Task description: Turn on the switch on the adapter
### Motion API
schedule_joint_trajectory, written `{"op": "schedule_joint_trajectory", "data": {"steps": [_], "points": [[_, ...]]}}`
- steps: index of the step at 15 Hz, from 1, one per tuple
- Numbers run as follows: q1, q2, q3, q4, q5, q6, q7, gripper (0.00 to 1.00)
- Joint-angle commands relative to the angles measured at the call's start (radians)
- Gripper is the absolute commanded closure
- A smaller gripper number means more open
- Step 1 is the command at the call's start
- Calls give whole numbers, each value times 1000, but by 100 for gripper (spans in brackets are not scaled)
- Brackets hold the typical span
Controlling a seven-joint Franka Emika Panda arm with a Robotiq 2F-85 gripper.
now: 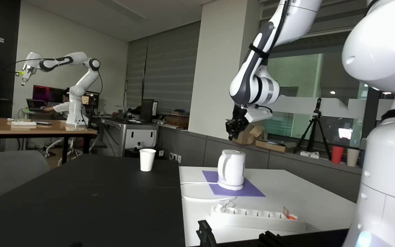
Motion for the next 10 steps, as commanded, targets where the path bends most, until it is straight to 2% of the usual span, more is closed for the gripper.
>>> {"op": "schedule_joint_trajectory", "data": {"steps": [1,3,4,10], "points": [[24,7,-28,7,-59,-11,48,71],[79,20,-90,18,-94,-21,76,85],[86,23,-99,21,-97,-22,79,89],[88,25,-104,24,-99,-23,80,89]]}}
